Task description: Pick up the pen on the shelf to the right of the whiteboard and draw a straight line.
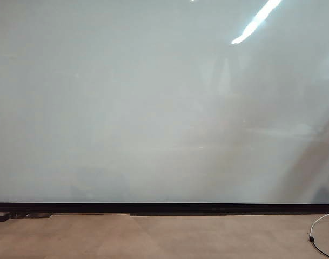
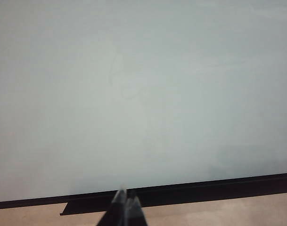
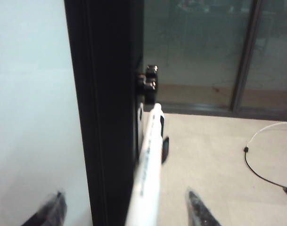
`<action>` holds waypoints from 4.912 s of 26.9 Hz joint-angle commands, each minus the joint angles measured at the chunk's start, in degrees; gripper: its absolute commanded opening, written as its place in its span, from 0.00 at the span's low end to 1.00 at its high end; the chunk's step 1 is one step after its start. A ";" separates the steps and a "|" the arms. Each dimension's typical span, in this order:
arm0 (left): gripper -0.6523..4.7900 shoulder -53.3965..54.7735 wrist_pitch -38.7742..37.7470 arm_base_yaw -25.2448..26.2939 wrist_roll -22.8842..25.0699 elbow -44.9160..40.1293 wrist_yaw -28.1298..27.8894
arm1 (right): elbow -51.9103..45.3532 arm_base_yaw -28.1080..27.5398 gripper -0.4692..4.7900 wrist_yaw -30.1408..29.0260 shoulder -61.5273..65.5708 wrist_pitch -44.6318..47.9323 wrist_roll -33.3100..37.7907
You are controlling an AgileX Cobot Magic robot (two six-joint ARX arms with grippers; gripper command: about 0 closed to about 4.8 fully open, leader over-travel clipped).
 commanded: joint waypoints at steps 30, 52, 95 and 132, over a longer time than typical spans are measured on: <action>0.11 0.00 0.46 0.00 0.17 0.20 0.00 | 5.07 3.67 0.59 7.26 4.94 2.49 -0.09; 0.11 0.00 0.46 0.00 0.17 0.20 0.00 | 3.65 3.26 0.48 7.04 4.94 3.37 -0.17; 0.11 0.00 0.46 0.00 0.17 0.20 -0.02 | 3.54 -1.57 0.07 18.82 -5.25 -3.28 -2.69; 0.11 0.00 0.46 0.00 0.15 0.20 0.20 | -11.13 68.26 0.07 63.84 -60.81 -56.50 -2.49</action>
